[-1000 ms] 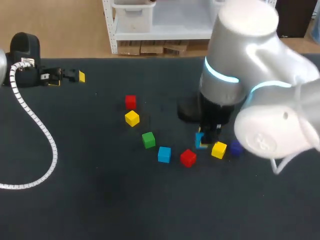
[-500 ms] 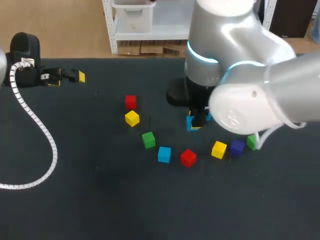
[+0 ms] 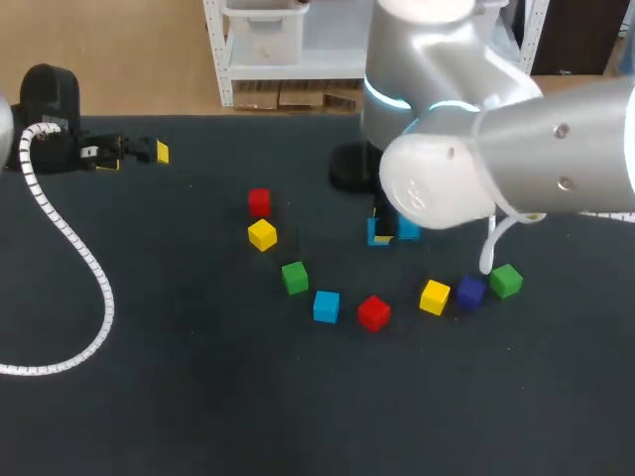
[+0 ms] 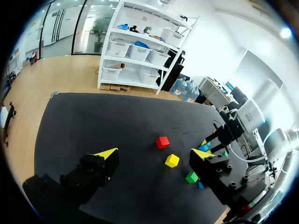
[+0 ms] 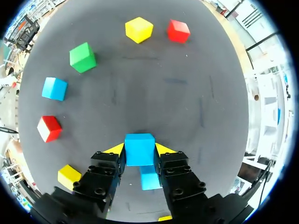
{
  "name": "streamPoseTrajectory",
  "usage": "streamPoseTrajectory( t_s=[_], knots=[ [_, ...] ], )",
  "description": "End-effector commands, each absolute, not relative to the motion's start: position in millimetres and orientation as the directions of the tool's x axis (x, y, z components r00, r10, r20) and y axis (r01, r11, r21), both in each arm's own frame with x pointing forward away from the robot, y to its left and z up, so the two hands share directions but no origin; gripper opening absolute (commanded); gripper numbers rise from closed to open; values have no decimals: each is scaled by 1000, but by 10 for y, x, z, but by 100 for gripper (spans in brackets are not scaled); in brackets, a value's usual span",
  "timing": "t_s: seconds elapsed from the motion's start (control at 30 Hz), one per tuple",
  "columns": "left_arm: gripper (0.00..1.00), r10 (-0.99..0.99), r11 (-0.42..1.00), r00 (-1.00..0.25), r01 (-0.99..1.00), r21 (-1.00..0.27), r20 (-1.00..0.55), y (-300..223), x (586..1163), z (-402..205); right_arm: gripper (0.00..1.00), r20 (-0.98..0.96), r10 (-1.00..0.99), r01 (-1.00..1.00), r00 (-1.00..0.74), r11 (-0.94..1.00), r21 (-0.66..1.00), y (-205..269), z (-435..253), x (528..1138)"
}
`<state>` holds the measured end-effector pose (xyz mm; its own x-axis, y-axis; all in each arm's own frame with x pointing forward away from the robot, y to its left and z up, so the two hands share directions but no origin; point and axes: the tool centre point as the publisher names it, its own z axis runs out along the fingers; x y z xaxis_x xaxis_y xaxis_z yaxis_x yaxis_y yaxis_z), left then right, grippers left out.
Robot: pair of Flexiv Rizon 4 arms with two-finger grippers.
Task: Place the blue cubes, place green cubes on the blue cubes, place the yellow cubes on the green cubes, then place the red cubes on the yellow cubes, and place purple cube on the red cubes.
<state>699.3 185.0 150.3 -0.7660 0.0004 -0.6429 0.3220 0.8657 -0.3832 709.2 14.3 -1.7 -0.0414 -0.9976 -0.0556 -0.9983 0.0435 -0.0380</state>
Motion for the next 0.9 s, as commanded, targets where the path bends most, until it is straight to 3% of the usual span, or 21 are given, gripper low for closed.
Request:
streamPoseTrajectory(
  t_s=[0.03, 0.9],
  knots=[
    [100, 0, 866, -766, 322, -383, -643, 1851, 6994, 1501, 0, -47, -998, -999, -42, 43, -15, 138, -25, 7190],
    [100, 0, 866, -766, 322, -383, -643, 1851, 6994, 1501, 0, -33, -998, -998, -56, 57, -15, 56, -124, 7304]
  ],
)
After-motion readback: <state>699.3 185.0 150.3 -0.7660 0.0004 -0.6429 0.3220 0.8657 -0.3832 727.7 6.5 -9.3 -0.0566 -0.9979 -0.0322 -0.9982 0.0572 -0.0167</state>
